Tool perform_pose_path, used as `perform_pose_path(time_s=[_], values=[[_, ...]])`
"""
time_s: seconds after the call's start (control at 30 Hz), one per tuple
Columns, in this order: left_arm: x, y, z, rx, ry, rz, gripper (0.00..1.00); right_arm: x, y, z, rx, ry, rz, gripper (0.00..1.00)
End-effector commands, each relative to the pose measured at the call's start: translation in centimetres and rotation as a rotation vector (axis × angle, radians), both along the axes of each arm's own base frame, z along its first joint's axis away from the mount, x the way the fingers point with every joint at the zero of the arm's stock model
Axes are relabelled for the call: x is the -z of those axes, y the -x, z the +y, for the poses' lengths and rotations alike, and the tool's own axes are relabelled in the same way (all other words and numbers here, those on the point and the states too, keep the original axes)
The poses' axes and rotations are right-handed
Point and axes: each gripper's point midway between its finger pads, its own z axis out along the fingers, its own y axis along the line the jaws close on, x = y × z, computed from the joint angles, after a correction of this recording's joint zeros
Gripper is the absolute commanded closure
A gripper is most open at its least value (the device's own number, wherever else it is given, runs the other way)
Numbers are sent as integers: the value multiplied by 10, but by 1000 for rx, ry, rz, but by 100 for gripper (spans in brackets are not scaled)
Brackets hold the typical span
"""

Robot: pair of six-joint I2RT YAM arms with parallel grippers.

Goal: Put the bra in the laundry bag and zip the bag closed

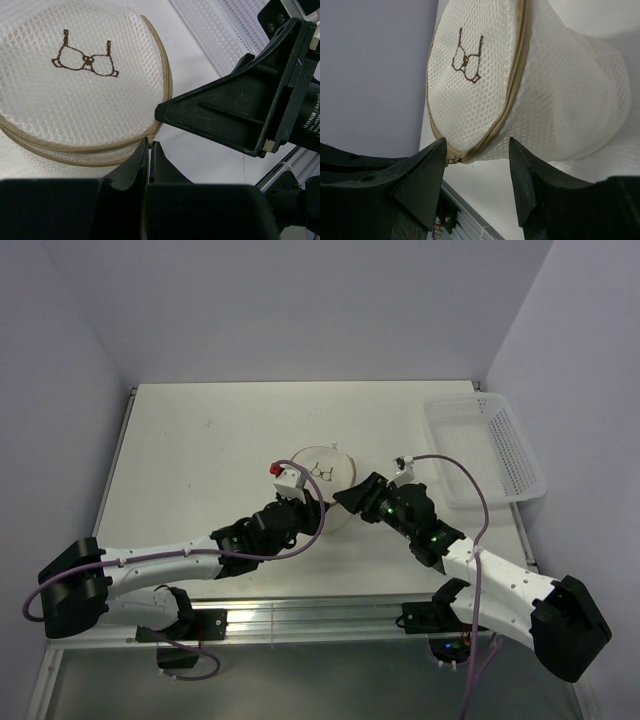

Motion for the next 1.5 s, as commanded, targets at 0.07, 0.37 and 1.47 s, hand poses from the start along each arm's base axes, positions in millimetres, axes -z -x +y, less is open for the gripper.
perform_pose_path(time_s=[0.07,0.37,1.47], values=[[-23,1,-9,20,61,-32,100,-25,-11,15,-19,-67,-59,45],[-13,-11,17,-37,25,-9,100,-24,-25,6,9,4,-78,100],[-44,-3,6,7,226,-28,100,-30,-6,19,-91,-42,-78,19]])
